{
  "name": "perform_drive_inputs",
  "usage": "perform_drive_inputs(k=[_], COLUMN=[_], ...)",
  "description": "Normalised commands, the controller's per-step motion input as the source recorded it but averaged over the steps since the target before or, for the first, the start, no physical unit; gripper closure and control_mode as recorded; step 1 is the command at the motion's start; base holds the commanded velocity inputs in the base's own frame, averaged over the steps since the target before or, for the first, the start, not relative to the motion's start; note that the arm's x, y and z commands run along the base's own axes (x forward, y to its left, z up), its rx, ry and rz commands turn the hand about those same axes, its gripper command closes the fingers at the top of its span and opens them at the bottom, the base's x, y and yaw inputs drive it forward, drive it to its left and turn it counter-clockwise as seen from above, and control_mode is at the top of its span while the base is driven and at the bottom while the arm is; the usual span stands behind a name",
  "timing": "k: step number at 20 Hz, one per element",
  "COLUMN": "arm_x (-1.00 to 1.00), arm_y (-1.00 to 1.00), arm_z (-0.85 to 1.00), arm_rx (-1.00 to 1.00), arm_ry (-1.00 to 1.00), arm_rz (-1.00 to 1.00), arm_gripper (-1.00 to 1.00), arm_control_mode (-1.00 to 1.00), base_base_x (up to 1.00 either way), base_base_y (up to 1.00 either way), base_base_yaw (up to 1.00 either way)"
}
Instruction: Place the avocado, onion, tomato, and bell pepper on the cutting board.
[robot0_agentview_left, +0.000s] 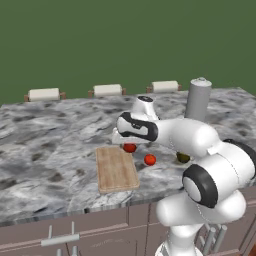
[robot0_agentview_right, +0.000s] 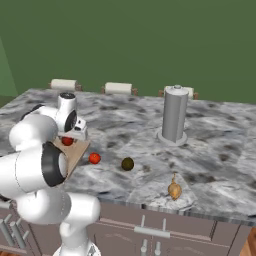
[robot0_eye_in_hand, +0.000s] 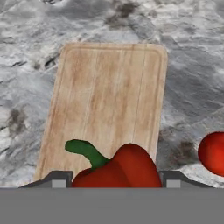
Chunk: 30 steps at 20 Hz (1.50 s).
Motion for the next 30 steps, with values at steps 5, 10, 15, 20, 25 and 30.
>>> perform_drive_inputs(k=[5, 10, 15, 20, 25, 30], arm_x=[0.21, 0.00, 0.00, 0.00, 0.00, 0.00], arm_y=[0.67, 0.31, 0.03, 0.05, 0.13, 0.14], arm_z=[0.00, -0.09, -0.31, -0.36, -0.20, -0.17], arm_rx=[0.00, 0.00, 0.00, 0.00, 0.00, 0.00], arm_ry=[0.13, 0.01, 0.00, 0.00, 0.00, 0.00], arm_rz=[0.01, 0.00, 0.00, 0.00, 0.00, 0.00], arm_gripper=[1.00, 1.00, 1.00, 1.00, 1.00, 1.00], arm_control_mode=[-1.00, -1.00, -1.00, -1.00, -1.00, -1.00], base_base_x=[0.00, 0.00, 0.00, 0.00, 0.00, 0.00], base_base_y=[0.00, 0.00, 0.00, 0.00, 0.00, 0.00], base_base_yaw=[0.00, 0.00, 0.00, 0.00, 0.00, 0.00])
